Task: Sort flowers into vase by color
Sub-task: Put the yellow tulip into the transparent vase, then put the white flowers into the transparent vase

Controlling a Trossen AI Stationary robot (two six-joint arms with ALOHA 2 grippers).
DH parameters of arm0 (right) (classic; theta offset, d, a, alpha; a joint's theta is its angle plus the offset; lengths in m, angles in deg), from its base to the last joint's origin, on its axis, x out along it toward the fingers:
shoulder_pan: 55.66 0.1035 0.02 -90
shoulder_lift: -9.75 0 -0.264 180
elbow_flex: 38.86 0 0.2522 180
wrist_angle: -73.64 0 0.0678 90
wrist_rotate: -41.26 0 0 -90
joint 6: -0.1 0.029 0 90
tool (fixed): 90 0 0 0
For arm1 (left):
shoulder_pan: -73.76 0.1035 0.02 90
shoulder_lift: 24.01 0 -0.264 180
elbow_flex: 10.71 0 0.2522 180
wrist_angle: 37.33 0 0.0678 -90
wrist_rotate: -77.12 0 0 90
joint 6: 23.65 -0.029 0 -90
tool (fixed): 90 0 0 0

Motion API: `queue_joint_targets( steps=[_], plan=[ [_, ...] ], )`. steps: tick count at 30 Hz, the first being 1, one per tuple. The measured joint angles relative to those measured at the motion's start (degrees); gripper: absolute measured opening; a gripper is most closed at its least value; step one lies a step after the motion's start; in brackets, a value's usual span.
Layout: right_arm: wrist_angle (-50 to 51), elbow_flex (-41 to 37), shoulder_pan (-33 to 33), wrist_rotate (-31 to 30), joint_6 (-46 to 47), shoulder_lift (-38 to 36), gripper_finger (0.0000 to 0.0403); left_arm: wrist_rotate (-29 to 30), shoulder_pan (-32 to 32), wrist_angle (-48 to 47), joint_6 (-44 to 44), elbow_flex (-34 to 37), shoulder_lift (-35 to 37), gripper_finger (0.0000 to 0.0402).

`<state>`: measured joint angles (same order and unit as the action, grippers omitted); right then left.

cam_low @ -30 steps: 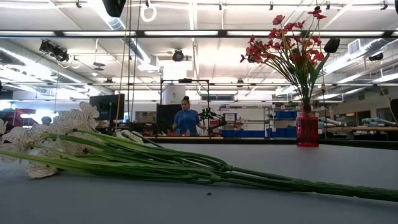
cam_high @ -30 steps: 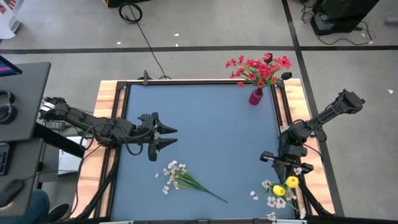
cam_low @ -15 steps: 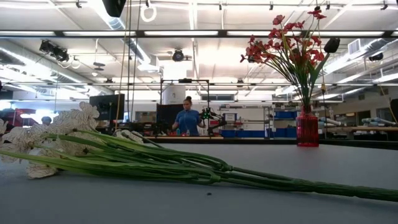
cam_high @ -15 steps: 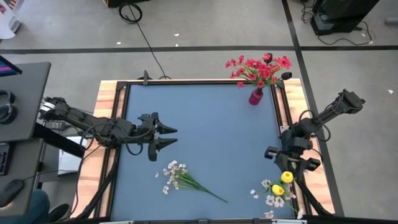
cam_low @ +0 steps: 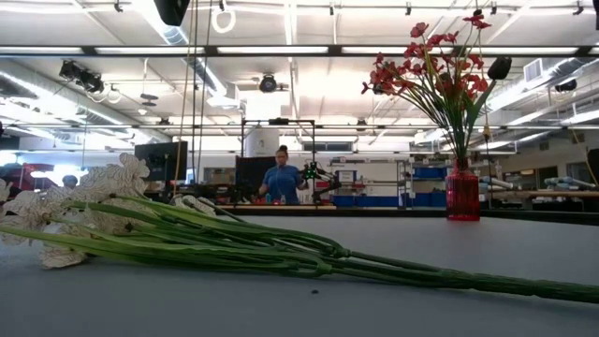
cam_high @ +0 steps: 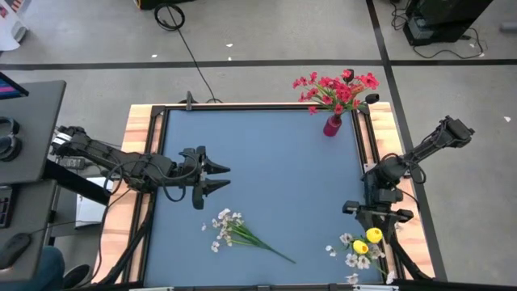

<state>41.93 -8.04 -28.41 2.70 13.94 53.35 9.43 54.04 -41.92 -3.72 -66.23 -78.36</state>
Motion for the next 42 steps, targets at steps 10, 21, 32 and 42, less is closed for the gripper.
queue_joint_targets(
  steps=[10, 21, 32, 42],
  plan=[
    [-1.2, 0.0, -2.3, -1.1, -3.1, -0.1, 0.0201, 0.0, 0.0, 0.0, 0.0, 0.0, 0.0, 0.0203],
    [-15.3, 0.6, -2.3, -1.4, 6.7, -0.2, 0.0200, 0.0, 0.0, 0.0, 0.0, 0.0, 0.0, 0.0203],
    [1.4, 10.1, -2.8, -37.1, 3.7, 0.6, 0.0200, 0.0, 0.0, 0.0, 0.0, 0.0, 0.0, 0.0203],
    [35.4, 33.5, -10.4, -54.4, 0.1, 23.1, 0.0200, 0.0, 0.0, 0.0, 0.0, 0.0, 0.0, 0.0203]
  ],
)
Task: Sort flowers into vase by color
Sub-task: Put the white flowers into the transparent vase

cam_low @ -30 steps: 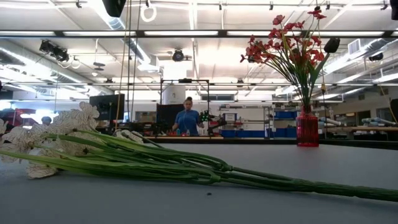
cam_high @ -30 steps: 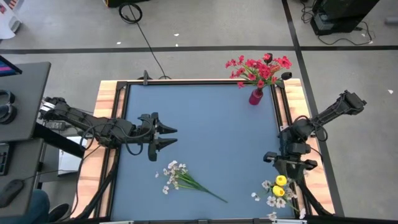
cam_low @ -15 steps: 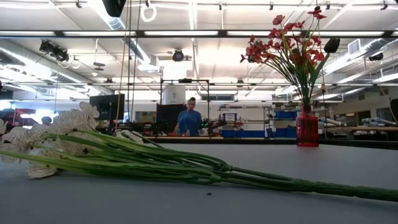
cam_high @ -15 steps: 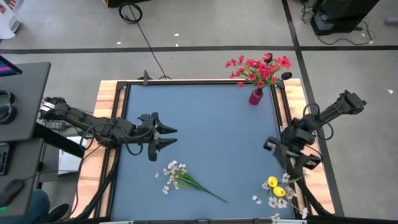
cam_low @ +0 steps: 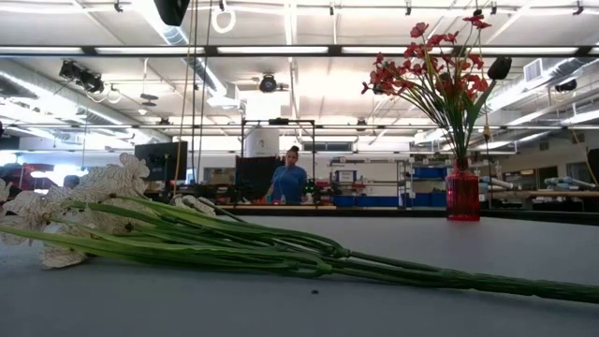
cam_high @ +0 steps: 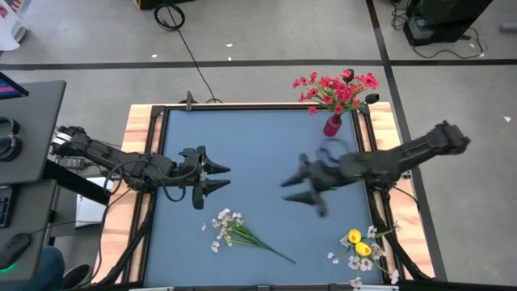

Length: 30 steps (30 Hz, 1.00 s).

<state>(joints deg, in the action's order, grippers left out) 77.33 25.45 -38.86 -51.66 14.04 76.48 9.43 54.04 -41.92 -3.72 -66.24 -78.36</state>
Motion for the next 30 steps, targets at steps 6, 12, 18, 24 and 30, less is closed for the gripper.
queue_joint_targets(
  steps=[6, 12, 18, 24, 30],
  plan=[
    [9.5, 11.1, -5.7, 1.4, 12.2, 18.6, 0.0191, 0.0, 0.0, 0.0, 0.0, 0.0, 0.0, 0.0203],
    [18.6, 20.4, -6.6, 2.8, 16.1, 32.0, 0.0173, 0.0, 0.0, 0.0, 0.0, 0.0, 0.0, 0.0203],
    [26.0, 27.9, -5.0, 2.7, 16.6, 41.4, 0.0169, 0.0, 0.0, 0.0, 0.0, 0.0, 0.0, 0.0203],
    [29.3, 31.2, -2.2, 3.0, 18.4, 47.1, 0.0183, 0.0, 0.0, 0.0, 0.0, 0.0, 0.0, 0.0203],
    [28.6, 31.2, 0.0, 2.9, 22.1, 49.4, 0.0227, 0.0, 0.0, 0.0, 0.0, 0.0, 0.0, 0.0203]
  ],
)
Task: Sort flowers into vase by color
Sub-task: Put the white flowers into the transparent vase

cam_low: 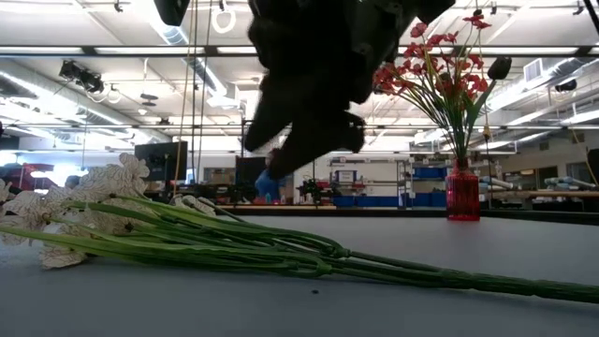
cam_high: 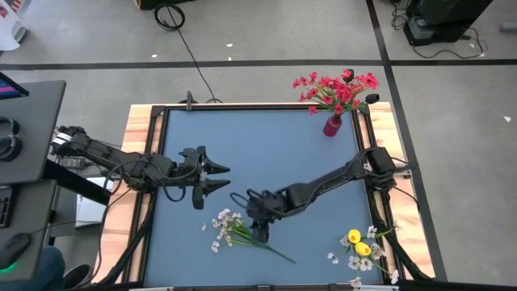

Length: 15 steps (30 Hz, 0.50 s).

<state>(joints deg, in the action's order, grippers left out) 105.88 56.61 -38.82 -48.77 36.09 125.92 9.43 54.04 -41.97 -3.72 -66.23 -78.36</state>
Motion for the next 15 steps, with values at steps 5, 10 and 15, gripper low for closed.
queue_joint_targets(
  steps=[5, 10, 15],
  plan=[
    [-4.4, 0.0, 1.2, -1.3, -3.7, 2.7, 0.0273, 0.0, 0.0, 0.1, 0.0, 0.0, 0.0, 0.0203],
    [-7.6, 0.0, 1.5, -0.4, -5.9, 5.9, 0.0297, 0.0, 0.0, 0.1, 0.0, 0.0, 0.0, 0.0203],
    [-11.4, -0.1, 2.1, 0.1, -5.9, 8.0, 0.0297, 0.0, 0.0, 0.0, 0.0, 0.0, 0.0, 0.0203]
  ],
)
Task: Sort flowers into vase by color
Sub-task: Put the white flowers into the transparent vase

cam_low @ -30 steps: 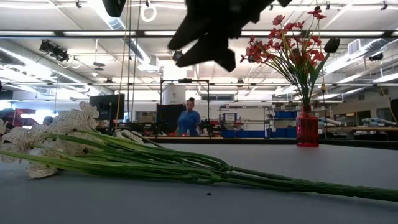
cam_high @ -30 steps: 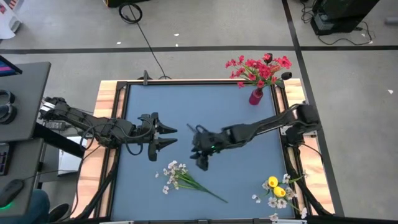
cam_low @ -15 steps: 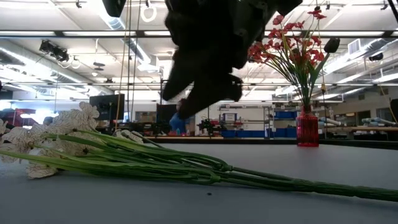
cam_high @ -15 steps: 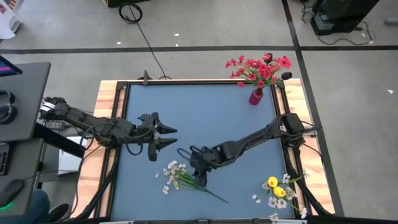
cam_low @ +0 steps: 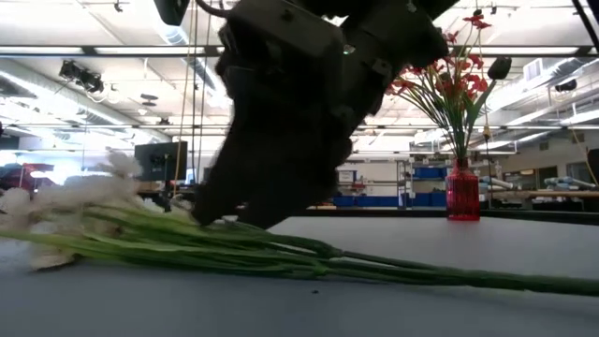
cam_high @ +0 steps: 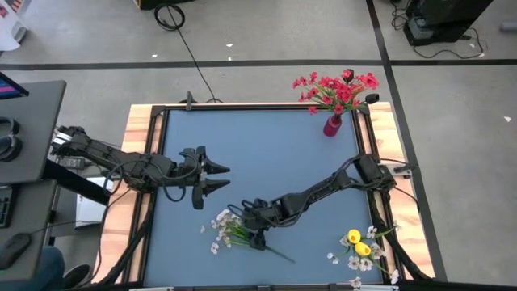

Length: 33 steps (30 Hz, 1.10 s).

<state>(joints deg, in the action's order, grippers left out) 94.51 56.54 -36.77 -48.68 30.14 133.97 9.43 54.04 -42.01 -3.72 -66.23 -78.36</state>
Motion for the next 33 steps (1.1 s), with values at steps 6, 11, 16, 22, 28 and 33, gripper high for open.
queue_joint_targets(
  steps=[6, 11, 16, 22, 28, 33],
  plan=[
    [-0.8, 0.0, 1.7, 0.9, -0.1, 0.2, 0.0288, 0.0, 0.0, 0.1, 0.0, 0.0, 0.0, 0.0203],
    [-0.5, 0.0, 2.7, 1.7, 0.8, -1.1, 0.0286, 0.0, 0.0, 0.0, 0.0, 0.0, 0.0, 0.0203],
    [-0.7, 0.1, 2.8, 2.5, 0.3, 0.6, 0.0286, 0.0, 0.0, 0.1, 0.0, 0.0, 0.0, 0.0203],
    [0.2, 0.2, 2.8, 1.9, -0.6, 1.1, 0.0276, 0.0, 0.0, 0.1, 0.0, 0.0, 0.0, 0.0203],
    [1.7, 0.2, 2.7, 2.9, -1.0, 1.1, 0.0200, 0.0, 0.0, 0.1, 0.0, 0.0, 0.0, 0.0203],
    [2.3, 0.2, 2.2, 3.4, -0.7, 1.1, 0.0113, 0.0, 0.0, 0.1, 0.0, 0.0, 0.0, 0.0203]
  ],
)
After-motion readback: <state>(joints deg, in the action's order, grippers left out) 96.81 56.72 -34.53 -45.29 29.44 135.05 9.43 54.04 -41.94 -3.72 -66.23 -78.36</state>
